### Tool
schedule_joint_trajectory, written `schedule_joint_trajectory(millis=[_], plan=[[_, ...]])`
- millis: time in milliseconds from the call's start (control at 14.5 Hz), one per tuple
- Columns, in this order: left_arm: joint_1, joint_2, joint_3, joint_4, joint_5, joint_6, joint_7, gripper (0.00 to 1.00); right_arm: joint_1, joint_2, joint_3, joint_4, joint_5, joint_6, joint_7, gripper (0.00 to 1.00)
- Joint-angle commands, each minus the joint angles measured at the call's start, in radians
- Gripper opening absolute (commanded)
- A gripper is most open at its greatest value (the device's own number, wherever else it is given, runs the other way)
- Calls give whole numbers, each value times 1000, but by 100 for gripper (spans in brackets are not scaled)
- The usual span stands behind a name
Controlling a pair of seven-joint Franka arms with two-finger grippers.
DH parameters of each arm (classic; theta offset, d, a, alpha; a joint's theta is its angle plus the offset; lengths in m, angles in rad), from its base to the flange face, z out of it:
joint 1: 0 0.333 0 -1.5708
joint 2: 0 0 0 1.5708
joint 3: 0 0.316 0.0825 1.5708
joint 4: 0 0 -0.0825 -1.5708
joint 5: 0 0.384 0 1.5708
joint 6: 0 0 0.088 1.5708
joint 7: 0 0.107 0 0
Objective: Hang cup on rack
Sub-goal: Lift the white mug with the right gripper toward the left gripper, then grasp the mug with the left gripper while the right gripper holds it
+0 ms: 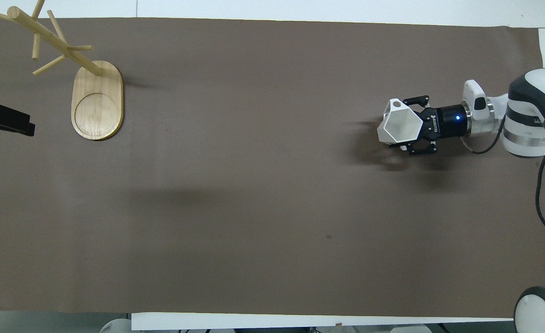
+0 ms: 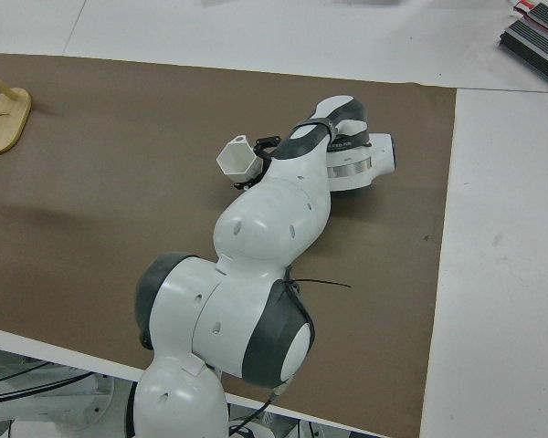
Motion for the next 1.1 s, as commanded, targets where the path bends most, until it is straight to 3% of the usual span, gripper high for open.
schedule_joint_trajectory(millis=[0,207,414,621,1034], plan=[[-107,1,0,-38,9,102,-135,100,154,-60,-6,-27,156,121,119,33],[-250,54,2,-15,9,175,-350,99,334,-68,-6,-26,332,259,219,34],[-356,141,2,57,-1,208,-514,99,465,-89,-6,-26,385,388,273,33],[-427,284,2,220,-9,194,-617,100,536,-103,-6,-27,391,479,273,33],[-458,338,0,220,-26,218,-650,99,587,-103,-6,-27,471,528,276,33]])
